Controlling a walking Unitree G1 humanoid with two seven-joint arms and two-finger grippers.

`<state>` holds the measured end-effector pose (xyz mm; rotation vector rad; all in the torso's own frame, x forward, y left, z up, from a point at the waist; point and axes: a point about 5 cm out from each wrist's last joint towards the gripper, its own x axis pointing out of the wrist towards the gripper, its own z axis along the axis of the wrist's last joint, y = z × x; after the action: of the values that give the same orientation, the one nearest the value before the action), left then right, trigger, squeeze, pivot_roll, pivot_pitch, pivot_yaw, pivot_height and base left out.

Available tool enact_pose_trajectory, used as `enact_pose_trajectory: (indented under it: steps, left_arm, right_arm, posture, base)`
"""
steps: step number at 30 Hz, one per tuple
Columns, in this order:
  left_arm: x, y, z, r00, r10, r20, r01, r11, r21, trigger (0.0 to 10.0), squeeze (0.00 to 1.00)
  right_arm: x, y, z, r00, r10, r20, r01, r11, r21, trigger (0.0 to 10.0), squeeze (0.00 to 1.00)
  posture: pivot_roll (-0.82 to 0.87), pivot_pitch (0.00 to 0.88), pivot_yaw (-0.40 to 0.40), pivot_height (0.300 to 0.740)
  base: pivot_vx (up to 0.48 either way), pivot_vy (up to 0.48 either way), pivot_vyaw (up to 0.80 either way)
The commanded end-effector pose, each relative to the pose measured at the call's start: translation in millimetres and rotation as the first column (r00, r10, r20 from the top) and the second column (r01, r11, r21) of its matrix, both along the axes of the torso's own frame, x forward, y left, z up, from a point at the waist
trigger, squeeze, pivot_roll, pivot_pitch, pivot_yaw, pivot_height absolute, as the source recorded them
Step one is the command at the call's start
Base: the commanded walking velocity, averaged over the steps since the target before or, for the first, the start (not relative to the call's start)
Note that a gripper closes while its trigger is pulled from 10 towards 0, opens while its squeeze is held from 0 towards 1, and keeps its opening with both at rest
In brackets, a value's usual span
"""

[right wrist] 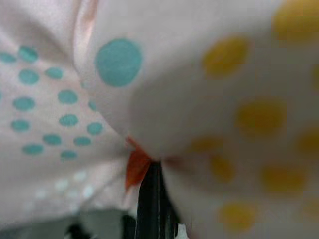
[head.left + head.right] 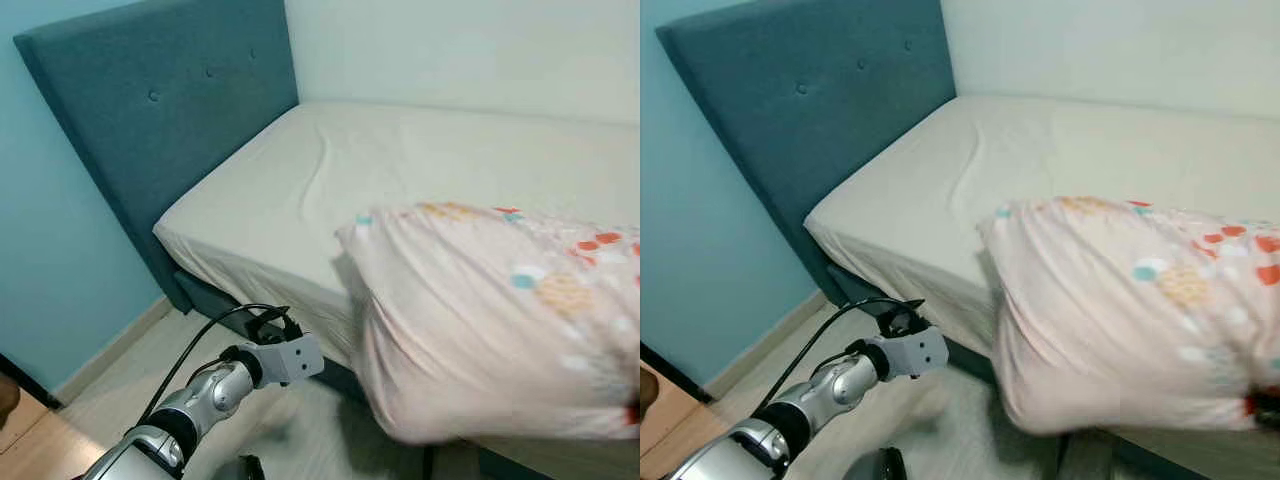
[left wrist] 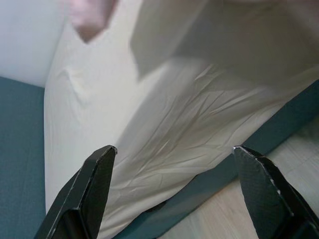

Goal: Clean up the room

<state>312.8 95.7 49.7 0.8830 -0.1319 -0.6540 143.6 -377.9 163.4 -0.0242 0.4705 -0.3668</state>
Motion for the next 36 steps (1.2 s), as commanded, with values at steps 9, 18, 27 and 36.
enact_pose_trajectory:
  steps: [9,18,27,36]
  left_arm:
    - [-6.9,0.7,-9.1,0.999,-0.012,-0.037,0.013,1.0,0.016,10.0,0.0]
    - [-9.0,-0.3,-11.2,0.999,-0.011,-0.044,0.011,1.0,0.008,10.0,0.0]
    - [-10.1,-1.6,-12.2,0.999,-0.012,-0.048,0.012,1.0,0.003,10.0,0.0]
    - [-11.9,1.7,-14.5,0.998,-0.014,-0.057,0.015,1.0,0.014,10.0,0.0]
  right_arm:
    - [-1.4,-51.5,61.9,0.932,-0.292,0.216,0.362,0.803,-0.474,0.0,0.0]
    - [-3.7,-74.9,95.4,0.892,-0.355,0.28,0.448,0.61,-0.654,0.0,0.0]
    - [26.6,-29.6,9.3,0.94,-0.296,0.172,0.338,0.883,-0.326,10.0,1.0]
    - [20.2,-3.7,-35.3,0.902,-0.402,0.156,0.402,0.915,0.037,10.0,1.0]
  posture:
    - [-0.12,0.033,0.147,0.422]
    - [-0.11,0.033,0.144,0.422]
    - [-0.11,0.038,0.14,0.422]
    - [-0.11,0.038,0.136,0.422]
  base:
    - [0.0,0.0,0.0]
    - [0.0,0.0,0.0]
    - [0.0,0.0,0.0]
    - [0.0,0.0,0.0]
